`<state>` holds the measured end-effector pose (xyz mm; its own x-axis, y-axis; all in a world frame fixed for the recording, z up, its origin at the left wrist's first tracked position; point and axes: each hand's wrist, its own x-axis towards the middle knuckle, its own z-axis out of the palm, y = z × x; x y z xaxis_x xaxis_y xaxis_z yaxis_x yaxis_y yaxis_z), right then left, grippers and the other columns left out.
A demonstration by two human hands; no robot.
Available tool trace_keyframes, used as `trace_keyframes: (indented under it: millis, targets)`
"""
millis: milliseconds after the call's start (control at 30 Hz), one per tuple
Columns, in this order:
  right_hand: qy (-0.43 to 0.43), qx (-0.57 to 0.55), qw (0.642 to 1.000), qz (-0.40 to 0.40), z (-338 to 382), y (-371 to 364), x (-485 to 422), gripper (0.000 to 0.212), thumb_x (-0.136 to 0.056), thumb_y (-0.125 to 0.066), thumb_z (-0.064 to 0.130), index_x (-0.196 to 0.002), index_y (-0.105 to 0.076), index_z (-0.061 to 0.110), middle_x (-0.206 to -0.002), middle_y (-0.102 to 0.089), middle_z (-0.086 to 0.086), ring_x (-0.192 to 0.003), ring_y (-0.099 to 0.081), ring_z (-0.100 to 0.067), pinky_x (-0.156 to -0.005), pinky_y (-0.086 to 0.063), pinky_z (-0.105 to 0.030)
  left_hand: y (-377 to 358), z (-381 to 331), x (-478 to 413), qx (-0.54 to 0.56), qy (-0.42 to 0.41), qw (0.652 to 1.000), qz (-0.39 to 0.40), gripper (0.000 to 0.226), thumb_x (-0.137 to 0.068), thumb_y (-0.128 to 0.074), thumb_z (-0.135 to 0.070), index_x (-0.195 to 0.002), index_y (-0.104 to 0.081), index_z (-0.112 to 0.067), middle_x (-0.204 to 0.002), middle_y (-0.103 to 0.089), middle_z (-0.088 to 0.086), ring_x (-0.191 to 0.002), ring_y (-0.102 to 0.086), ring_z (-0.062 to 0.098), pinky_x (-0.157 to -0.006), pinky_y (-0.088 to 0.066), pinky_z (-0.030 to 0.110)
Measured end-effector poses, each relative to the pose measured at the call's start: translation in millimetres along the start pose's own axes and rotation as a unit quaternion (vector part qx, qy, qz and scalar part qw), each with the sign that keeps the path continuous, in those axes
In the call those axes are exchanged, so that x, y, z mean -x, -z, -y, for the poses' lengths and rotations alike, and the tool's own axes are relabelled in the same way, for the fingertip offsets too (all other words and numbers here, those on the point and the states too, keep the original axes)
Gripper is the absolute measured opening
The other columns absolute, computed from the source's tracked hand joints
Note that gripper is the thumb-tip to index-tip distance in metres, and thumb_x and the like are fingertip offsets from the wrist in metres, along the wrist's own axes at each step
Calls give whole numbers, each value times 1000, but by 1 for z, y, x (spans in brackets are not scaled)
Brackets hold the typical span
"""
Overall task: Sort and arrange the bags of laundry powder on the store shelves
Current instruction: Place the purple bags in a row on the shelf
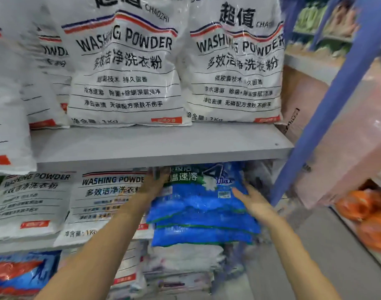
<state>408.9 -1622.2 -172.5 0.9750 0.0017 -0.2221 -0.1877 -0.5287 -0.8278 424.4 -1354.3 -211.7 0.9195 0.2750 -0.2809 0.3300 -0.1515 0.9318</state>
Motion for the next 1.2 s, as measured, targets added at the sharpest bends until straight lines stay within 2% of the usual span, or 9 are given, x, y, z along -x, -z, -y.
trace_keyframes:
  millis: [100, 300, 433, 700, 833, 933, 1000, 1100, 1200]
  targets:
    - [24, 175, 981, -81, -23, -20, 16, 63, -95, -45, 45, -147, -26, 15, -135, -52, -10, -119, -51, -34, -83, -43, -37, -8, 21, 14, -96, -26, 995, -9, 68, -95, -42, -56, -152, -9, -36, -125, -58, 8, -67, -51, 4, -65, -38, 25]
    - [67, 245, 946, -199, -13, -25, 6, 44, -97, -50, 21, -138, -40, 12, -82, -64, -17, -77, -61, -38, -55, -33, -35, -9, 28, 12, -202, -47, 977, -57, 64, -95, -34, -58, -151, -9, -40, -118, -65, 15, -100, -61, 32, -73, -37, 31]
    - [48, 398, 896, -192, -15, -28, 7, 58, -93, -45, 1, -145, -27, 20, -118, -54, -13, -85, -64, -34, -57, -34, -33, -17, 30, 22, -213, -110, 969, -61, 63, -96, -41, -50, -150, -10, -43, -97, -62, 11, -76, -56, 21, -68, -36, 29]
    - [-45, 551, 831, -65, -16, -40, 10, 56, -98, -35, 8, -149, -12, 9, -132, -49, -11, -113, -56, -22, -80, -49, -31, -19, 35, 26, -252, -121, 960, -15, 62, -96, -38, -53, -147, -3, -51, -130, -49, 24, -118, -51, 36, -76, -37, 29]
    - [-7, 576, 808, -123, 1, -32, 12, 54, -89, -50, 10, -140, -33, 13, -144, -33, -11, -128, -36, -26, -87, -46, -33, -21, 38, 23, -260, -117, 958, -28, 65, -94, -40, -56, -149, -8, -45, -128, -51, 25, -115, -54, 33, -78, -39, 28]
    - [180, 518, 808, -215, 35, -44, -9, 28, -83, -51, 18, -104, -66, 5, -102, -65, -18, -90, -61, -34, -71, -50, -38, -20, 35, 20, -256, -110, 960, -18, 64, -94, -41, -56, -150, -13, -43, -131, -48, 22, -112, -55, 33, -87, -41, 29]
    - [236, 434, 851, -177, 44, -53, -30, 29, -88, -58, 32, -88, -69, 6, -83, -69, -18, -81, -64, -37, -76, -47, -43, -19, 33, 20, -251, -105, 962, -14, 63, -94, -42, -56, -149, -15, -43, -126, -49, 19, -108, -56, 33, -85, -39, 28]
    - [140, 408, 900, -56, 21, -57, -58, 48, -94, -35, 54, -114, -61, 19, -120, -63, -7, -119, -49, -30, -103, -26, -43, -19, 33, 23, -250, -107, 962, -16, 64, -94, -43, -56, -150, -16, -40, -130, -47, 20, -109, -55, 33, -87, -40, 28]
    - [187, 355, 912, -87, -8, -49, -56, 69, -84, -24, 60, -123, -58, 15, -129, -57, -8, -120, -48, -33, -105, -32, -47, -20, 37, 30, -247, -118, 962, -27, 65, -93, -41, -57, -149, -14, -41, -139, -42, 21, -98, -61, 31, -91, -46, 30]
